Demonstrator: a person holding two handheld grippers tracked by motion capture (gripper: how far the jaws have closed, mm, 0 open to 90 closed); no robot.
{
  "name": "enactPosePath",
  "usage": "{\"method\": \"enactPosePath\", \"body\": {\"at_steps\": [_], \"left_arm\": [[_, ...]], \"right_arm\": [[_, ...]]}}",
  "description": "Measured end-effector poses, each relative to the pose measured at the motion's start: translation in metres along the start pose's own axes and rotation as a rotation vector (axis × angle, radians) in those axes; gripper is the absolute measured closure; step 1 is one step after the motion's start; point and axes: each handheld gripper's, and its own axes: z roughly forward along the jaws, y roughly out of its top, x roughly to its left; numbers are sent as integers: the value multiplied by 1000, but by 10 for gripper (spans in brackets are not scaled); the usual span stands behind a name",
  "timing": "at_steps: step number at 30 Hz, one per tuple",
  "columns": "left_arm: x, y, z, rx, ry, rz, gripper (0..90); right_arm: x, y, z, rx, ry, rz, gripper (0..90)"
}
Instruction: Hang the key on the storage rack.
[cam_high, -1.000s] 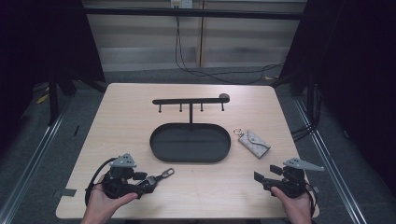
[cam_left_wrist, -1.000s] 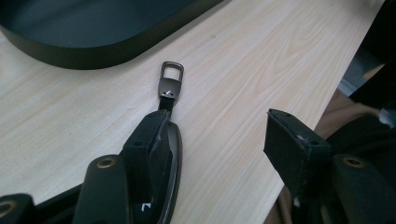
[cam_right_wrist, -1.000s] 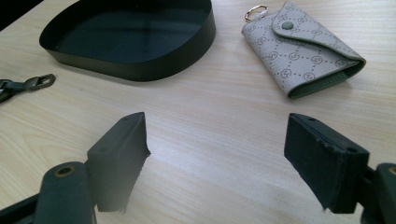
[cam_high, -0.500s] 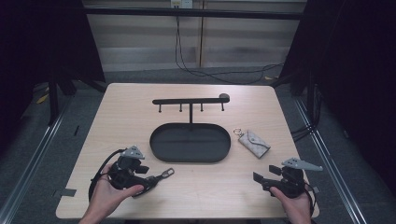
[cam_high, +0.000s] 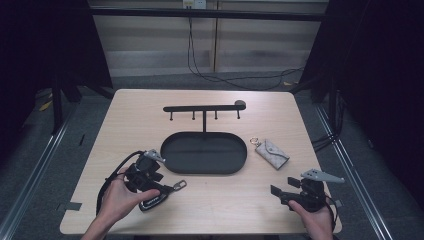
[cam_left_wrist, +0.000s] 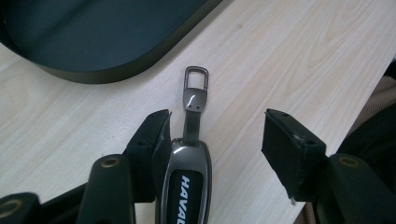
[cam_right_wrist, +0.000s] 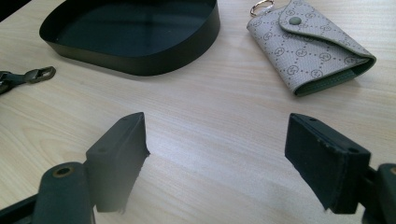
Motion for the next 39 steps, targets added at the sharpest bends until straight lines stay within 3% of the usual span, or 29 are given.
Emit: {"method": "enactPosePath", "body": {"at_steps": [14, 21, 29, 39], "left_arm": [[-1, 22, 6, 120, 5, 15, 496], [0, 28, 15, 179, -19, 32, 548], [3, 35, 30, 238, 2, 38, 627], [8, 44, 50, 292, -1, 57, 590]], "right_arm": [[0, 0, 0, 0, -4, 0, 220], [0, 0, 0, 2, -1, 0, 220], [0, 0, 1, 11, 3, -2, 219], [1, 0, 3, 22, 7, -3, 219]]}}
